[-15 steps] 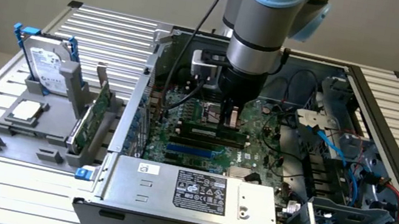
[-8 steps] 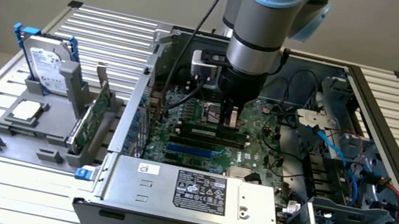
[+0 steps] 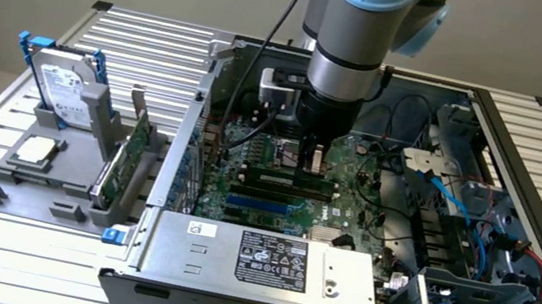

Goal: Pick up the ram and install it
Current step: 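Insert the ram into the slot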

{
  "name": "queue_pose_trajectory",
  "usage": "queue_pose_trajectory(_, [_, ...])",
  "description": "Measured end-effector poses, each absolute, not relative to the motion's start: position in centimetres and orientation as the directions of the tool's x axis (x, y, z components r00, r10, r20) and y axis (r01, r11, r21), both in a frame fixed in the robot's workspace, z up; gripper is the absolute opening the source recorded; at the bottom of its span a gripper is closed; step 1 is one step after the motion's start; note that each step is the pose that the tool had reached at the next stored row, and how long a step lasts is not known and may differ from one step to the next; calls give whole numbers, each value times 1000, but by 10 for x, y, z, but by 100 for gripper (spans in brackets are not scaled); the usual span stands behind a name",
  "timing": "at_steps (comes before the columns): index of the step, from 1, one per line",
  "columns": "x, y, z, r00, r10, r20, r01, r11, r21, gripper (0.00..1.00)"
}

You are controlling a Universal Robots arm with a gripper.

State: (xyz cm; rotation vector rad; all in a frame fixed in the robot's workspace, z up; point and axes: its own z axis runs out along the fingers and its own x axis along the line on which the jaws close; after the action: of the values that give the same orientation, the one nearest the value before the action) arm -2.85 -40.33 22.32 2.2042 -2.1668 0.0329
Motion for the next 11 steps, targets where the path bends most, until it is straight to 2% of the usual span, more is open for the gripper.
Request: queue_pose_trajectory(11, [-29, -403, 221, 19, -998, 52, -1000, -18, 24, 14])
